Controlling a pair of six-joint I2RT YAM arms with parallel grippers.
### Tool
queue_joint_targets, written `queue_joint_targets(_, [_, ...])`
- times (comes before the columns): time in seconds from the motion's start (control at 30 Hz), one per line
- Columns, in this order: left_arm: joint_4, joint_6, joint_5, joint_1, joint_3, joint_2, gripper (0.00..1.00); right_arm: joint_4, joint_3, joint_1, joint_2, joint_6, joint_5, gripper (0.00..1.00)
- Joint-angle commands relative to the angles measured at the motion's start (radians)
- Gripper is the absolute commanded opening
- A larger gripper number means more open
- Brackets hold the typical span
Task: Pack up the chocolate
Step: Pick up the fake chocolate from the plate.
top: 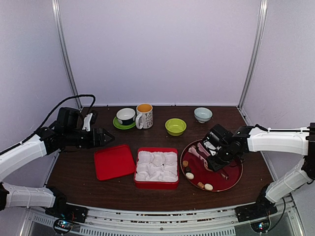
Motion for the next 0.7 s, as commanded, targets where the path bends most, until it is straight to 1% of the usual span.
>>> queue_joint_targets(0.0, [0.031, 0.001, -0.006, -0.006, 0.011, 0.007, 0.83, 0.019, 0.025, -0.009, 0.035, -0.024, -0.038, 0.40])
queue_joint_targets(0.13, [0.030, 0.002, -0.005, -0.005, 0.013, 0.008, 0.83, 0.025, 0.042, -0.010, 0.069, -0.033, -0.061, 0.40])
queue_joint_targets(0.4, [0.025, 0.002, -0.007, -0.006, 0.016, 0.010, 0.83, 0.035, 0.061, -0.009, 0.079, -0.054, -0.138, 0.37])
queue_joint_targets(0.67, [0.024, 0.004, -0.007, -0.006, 0.022, 0.018, 0.83, 0.026, 0.075, -0.008, 0.111, -0.052, -0.106, 0.35])
